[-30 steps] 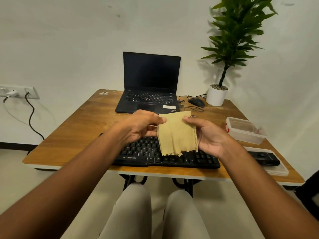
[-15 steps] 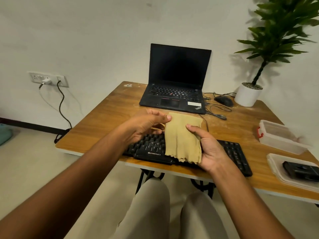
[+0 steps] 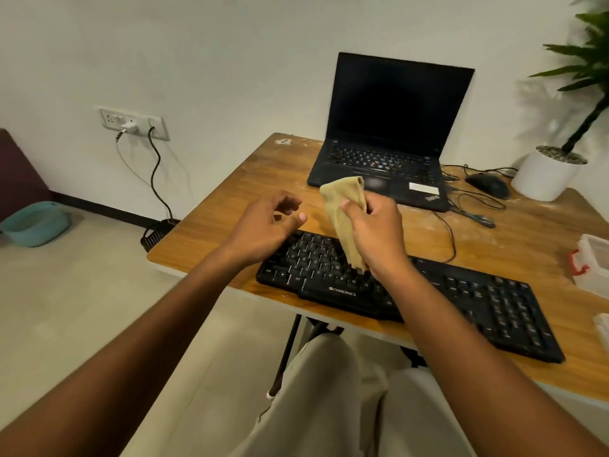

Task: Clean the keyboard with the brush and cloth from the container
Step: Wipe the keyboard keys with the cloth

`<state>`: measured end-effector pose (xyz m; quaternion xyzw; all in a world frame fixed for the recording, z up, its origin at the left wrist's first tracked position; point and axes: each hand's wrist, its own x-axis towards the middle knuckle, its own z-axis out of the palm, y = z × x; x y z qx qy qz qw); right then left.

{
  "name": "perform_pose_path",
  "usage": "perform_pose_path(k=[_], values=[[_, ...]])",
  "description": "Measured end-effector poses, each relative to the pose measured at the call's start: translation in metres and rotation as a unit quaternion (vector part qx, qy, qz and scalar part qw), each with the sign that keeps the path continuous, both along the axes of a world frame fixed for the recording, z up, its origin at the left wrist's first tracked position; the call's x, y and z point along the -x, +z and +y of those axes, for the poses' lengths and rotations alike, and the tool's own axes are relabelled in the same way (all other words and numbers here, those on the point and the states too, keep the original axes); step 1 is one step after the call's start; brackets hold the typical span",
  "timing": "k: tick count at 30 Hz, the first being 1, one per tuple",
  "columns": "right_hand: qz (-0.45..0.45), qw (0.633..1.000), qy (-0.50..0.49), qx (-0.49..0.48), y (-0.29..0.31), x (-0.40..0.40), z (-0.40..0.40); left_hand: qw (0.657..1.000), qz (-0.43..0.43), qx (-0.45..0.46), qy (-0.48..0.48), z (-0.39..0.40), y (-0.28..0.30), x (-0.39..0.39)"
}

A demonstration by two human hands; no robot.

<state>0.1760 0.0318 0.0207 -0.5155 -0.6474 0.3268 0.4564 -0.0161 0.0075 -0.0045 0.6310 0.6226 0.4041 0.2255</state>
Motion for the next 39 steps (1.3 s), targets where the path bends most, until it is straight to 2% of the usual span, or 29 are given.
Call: perform_pose_path(k=[3,7,9,13,19,24,31,34,39], values=[[-0.071,0.997,0.025,-0.03,-0.012,0.013,0.0,0.996,0.07,0.031,-0.037,-0.004,-0.006,0.017],[-0.154,0.982,0.09,-0.067,-0.029,0.026,-0.013,0.978,0.046,0.158,-0.126,-0.014,-0.016,0.042],[-0.21,0.968,0.112,-0.073,-0.036,0.03,-0.021,0.963,0.076,0.2,-0.162,-0.017,-0.022,0.053],[-0.336,0.928,0.134,-0.09,-0.038,0.034,-0.028,0.952,0.123,0.194,-0.204,-0.018,-0.028,0.059],[-0.465,0.86,0.199,-0.065,-0.049,0.031,-0.034,0.948,0.115,0.198,-0.223,-0.008,-0.029,0.059],[-0.496,0.84,0.216,-0.05,-0.047,0.027,-0.038,0.949,0.107,0.208,-0.213,-0.003,-0.034,0.061],[-0.491,0.855,0.167,-0.013,-0.045,0.029,-0.031,0.948,0.092,0.214,-0.218,0.0,-0.037,0.062],[-0.468,0.86,0.203,-0.019,-0.044,0.044,-0.032,0.949,0.098,0.211,-0.214,0.0,-0.038,0.062],[-0.482,0.84,0.245,-0.045,-0.044,0.024,-0.057,0.949,0.096,0.209,-0.218,0.002,-0.04,0.063]])
